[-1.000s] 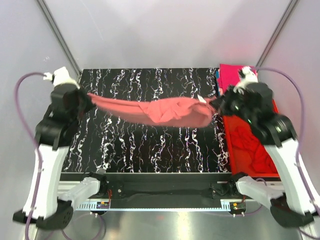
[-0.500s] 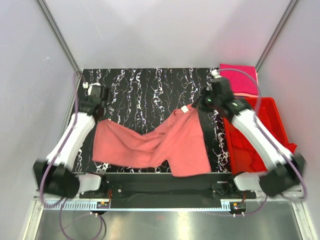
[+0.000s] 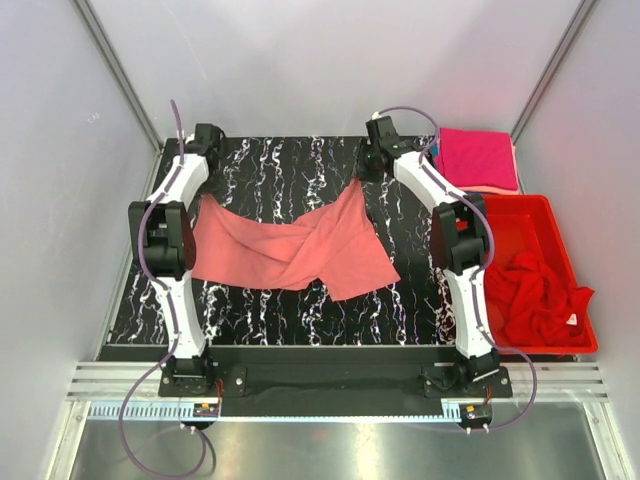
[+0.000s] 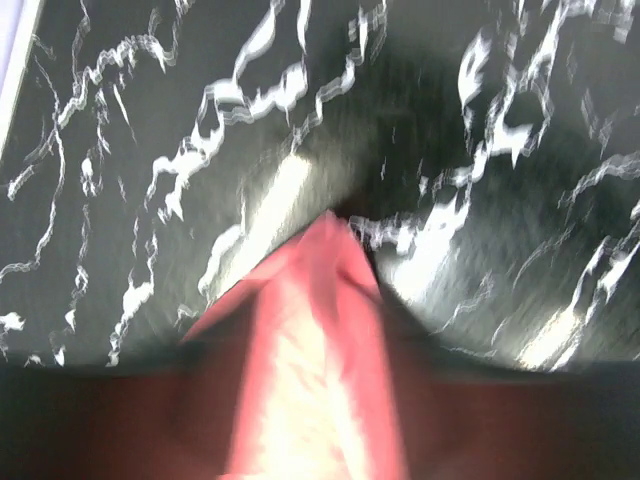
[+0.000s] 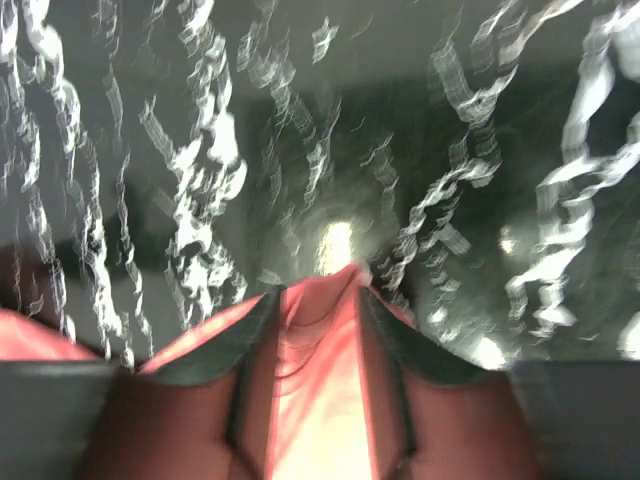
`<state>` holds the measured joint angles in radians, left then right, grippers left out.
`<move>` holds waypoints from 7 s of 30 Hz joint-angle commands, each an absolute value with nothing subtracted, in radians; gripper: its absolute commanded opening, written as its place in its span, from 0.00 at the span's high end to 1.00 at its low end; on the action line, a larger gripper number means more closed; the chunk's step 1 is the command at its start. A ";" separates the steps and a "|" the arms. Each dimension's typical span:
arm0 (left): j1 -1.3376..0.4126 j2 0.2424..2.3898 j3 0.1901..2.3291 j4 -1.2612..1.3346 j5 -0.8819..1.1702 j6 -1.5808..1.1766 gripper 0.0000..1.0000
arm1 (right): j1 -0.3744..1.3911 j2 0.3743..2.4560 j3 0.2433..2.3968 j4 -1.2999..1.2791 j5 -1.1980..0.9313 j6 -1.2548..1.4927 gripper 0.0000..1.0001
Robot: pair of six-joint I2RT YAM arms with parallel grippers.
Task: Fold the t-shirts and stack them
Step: Flatten the tshirt out
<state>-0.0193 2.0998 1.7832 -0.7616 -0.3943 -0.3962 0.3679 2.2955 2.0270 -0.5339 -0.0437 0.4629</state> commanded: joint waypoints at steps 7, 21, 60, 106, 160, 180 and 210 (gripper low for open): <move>-0.002 1.766 1.628 -0.752 -0.393 -0.541 0.20 | 0.327 1.937 1.883 -1.013 0.223 0.734 0.46; 0.164 1.346 1.109 -0.713 -0.073 -0.615 0.10 | 0.383 1.476 1.017 -0.739 0.132 1.055 0.52; 0.304 1.195 0.718 -0.471 -0.095 -0.696 0.21 | 0.420 1.296 0.796 -0.482 0.130 1.029 1.00; 0.368 1.388 0.637 -0.244 -0.114 -0.839 0.50 | 0.420 1.364 0.785 -0.354 0.054 0.954 1.00; 0.176 0.884 1.945 -0.916 0.043 -0.808 1.00 | 0.330 0.925 2.218 -1.124 0.290 0.683 1.00; 0.158 1.590 2.102 -0.652 0.244 -0.795 1.00 | 0.267 1.699 2.431 -0.719 0.388 0.371 1.00; 0.199 0.913 1.037 -0.570 0.131 -0.658 1.00 | 0.141 0.753 1.071 -0.736 0.072 0.618 1.00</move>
